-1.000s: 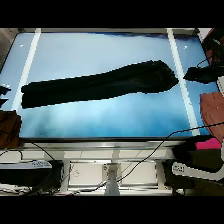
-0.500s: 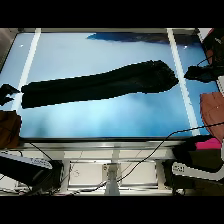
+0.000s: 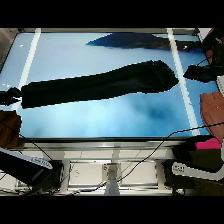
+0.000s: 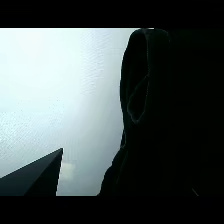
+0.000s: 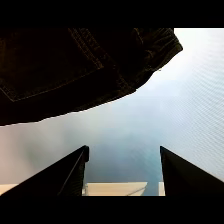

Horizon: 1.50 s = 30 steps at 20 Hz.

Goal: Fold the clothes and pants, and hang the long-sleeved shirts on hangers.

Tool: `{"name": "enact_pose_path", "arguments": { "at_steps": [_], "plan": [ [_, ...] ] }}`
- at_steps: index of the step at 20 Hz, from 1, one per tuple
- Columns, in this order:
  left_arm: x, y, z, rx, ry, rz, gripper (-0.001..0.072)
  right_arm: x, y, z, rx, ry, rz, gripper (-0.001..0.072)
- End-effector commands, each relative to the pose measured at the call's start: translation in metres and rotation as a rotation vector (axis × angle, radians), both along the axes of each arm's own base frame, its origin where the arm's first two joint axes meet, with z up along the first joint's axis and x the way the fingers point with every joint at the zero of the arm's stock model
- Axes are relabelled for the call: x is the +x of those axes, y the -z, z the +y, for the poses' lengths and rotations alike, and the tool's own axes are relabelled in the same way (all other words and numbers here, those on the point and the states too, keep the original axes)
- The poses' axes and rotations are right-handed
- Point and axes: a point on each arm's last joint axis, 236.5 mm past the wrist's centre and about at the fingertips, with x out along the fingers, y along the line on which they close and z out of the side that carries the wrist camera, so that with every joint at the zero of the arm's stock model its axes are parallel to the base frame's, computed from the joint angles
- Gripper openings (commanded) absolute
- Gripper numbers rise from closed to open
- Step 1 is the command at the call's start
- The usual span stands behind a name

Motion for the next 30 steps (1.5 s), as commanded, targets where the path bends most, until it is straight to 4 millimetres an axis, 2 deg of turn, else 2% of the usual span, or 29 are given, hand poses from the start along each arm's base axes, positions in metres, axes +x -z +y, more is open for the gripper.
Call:
{"name": "enact_pose_path", "arguments": {
  "at_steps": [1,3,5,7,12,13,15,17,18,20,22,24,26,29,30],
  "plan": [
    [-0.007,0.007,-0.019,-0.085,0.051,0.027,0.0688,0.000,0.000,0.001,0.004,0.000,-0.001,0.0485],
    [-0.011,0.009,-0.026,-0.106,0.068,0.043,0.0686,0.000,0.000,0.001,0.004,0.000,-0.001,0.0485],
    [-0.006,0.005,-0.034,-0.129,0.075,0.030,0.0639,0.000,0.000,0.001,0.005,0.000,-0.001,0.0485],
    [-0.003,0.004,-0.043,-0.141,0.092,0.029,0.0636,0.000,-0.001,0.001,0.006,0.000,-0.002,0.0485],
    [0.014,0.003,-0.080,-0.150,0.170,0.029,0.0629,0.000,0.000,0.001,0.005,-0.001,-0.002,0.0485],
    [0.016,0.003,-0.086,-0.150,0.185,0.030,0.0541,0.000,-0.001,0.001,0.005,0.000,-0.003,0.0485],
    [0.021,0.003,-0.094,-0.144,0.204,0.026,0.0268,0.001,-0.001,0.001,0.005,0.000,-0.003,0.0486],
    [0.027,-0.001,-0.097,-0.127,0.261,-0.032,0.0072,0.001,-0.001,0.001,0.005,0.000,-0.003,0.0485],
    [0.033,-0.008,-0.099,-0.133,0.277,-0.070,0.0045,0.001,-0.001,0.002,0.007,-0.001,-0.004,0.0485],
    [0.043,-0.025,-0.102,-0.143,0.268,-0.120,0.0045,0.002,-0.003,0.009,0.041,-0.006,-0.013,0.0443],
    [0.048,-0.045,-0.100,-0.119,0.275,-0.155,0.0045,0.008,-0.010,0.032,0.140,-0.026,-0.045,0.0440],
    [0.049,-0.072,-0.104,-0.106,0.286,-0.196,0.0044,0.016,-0.025,0.063,0.288,-0.048,-0.092,0.0434],
    [0.051,-0.102,-0.114,-0.119,0.297,-0.252,0.0045,0.024,-0.046,0.096,0.437,-0.072,-0.147,0.0309],
    [0.057,-0.147,-0.126,-0.131,0.299,-0.353,0.0044,0.044,-0.075,0.153,0.557,-0.128,-0.252,0.0304],
    [0.056,-0.157,-0.131,-0.127,0.311,-0.368,0.0045,0.050,-0.083,0.176,0.570,-0.156,-0.287,0.0256]
  ]
}}
